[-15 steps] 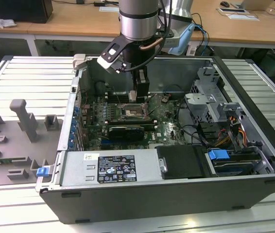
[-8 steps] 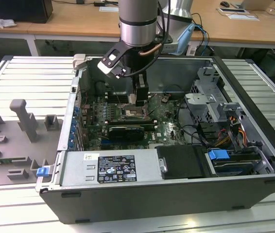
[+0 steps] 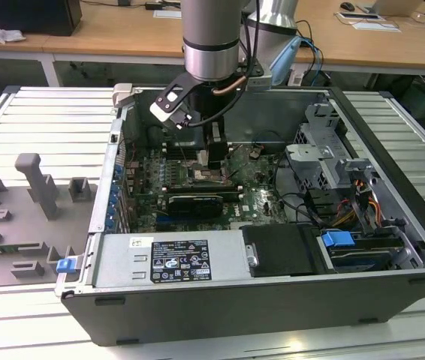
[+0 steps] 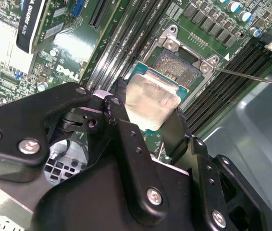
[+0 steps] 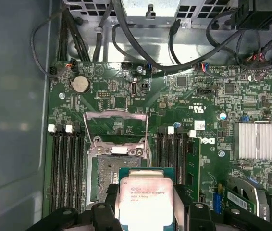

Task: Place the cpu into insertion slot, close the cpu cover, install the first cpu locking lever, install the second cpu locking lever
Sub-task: 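Place the cpu into insertion slot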

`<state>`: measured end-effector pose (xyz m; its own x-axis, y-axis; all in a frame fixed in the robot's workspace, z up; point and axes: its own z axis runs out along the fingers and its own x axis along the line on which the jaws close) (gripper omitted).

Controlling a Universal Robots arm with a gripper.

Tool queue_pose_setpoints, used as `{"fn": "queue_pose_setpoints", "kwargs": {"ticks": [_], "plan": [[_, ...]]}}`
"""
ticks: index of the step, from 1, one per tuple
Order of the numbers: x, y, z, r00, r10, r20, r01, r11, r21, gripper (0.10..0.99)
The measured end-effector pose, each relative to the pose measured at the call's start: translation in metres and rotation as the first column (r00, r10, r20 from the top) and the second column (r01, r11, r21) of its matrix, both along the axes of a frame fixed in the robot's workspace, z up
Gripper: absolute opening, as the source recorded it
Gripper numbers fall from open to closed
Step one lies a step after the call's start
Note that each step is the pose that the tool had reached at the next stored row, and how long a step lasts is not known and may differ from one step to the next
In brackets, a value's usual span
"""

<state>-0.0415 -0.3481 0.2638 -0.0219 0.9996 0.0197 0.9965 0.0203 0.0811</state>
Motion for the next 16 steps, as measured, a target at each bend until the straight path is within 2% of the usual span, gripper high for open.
{"fn": "queue_pose_setpoints", "kwargs": {"ticks": [6, 16], "plan": [[-0.0054, 0.0000, -0.0020, 1.0000, 0.000, 0.0001, 0.000, 1.0000, 0.000, 0.533], [-0.0078, 0.0001, -0.0053, 1.0000, 0.000, 0.0001, 0.000, 1.0000, 0.000, 0.533]]}}
